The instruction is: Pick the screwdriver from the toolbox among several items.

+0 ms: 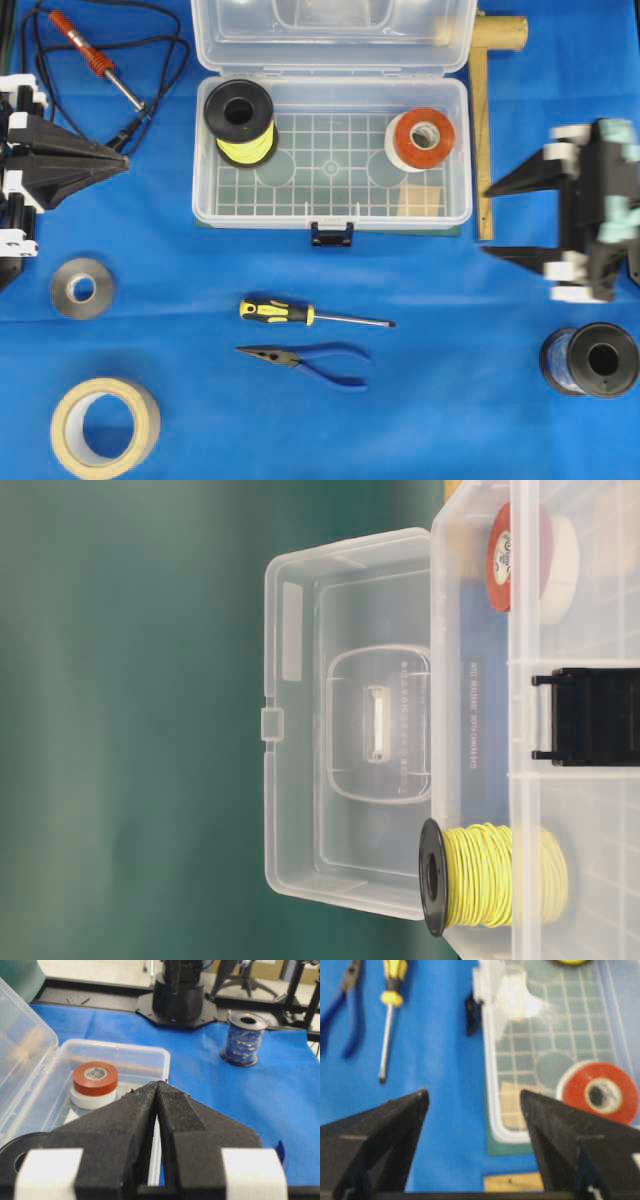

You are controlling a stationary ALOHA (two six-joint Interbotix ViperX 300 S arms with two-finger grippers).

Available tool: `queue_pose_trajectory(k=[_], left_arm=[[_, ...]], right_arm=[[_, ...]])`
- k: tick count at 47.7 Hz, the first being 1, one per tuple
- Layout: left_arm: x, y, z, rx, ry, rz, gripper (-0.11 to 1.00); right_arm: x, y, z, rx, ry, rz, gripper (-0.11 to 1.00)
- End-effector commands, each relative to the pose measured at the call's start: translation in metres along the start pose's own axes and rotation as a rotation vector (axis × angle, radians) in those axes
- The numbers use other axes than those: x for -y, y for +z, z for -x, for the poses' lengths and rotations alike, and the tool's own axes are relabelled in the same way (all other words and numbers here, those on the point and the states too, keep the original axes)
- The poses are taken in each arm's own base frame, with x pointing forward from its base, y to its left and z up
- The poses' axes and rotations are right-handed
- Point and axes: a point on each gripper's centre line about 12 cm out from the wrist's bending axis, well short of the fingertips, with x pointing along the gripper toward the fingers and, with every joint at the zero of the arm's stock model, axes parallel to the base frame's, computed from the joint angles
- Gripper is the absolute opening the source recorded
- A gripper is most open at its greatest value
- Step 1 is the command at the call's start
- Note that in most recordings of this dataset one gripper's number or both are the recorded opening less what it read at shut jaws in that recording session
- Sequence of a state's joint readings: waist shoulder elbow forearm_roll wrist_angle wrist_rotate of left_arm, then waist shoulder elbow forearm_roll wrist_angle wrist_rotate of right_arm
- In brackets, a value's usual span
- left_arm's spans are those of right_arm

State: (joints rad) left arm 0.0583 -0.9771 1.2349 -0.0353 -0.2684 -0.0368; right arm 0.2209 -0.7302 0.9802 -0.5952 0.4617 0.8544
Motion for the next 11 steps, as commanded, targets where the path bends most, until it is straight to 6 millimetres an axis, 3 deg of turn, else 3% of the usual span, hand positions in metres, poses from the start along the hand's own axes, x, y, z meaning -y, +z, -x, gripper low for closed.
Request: queue_pose_trajectory(k=[1, 11], left_arm=[[0.000, 0.004, -0.001, 0.016, 0.002, -0.002, 0.00], [0.000, 0.003, -0.001, 0.014, 0.003, -0.002, 0.00]], right_arm=[[0.006, -0.013, 0.011, 0.052, 0.027, 0.013, 0.75], [0.021, -0.044, 0.029, 0.113, 0.044, 0.014, 0.74]])
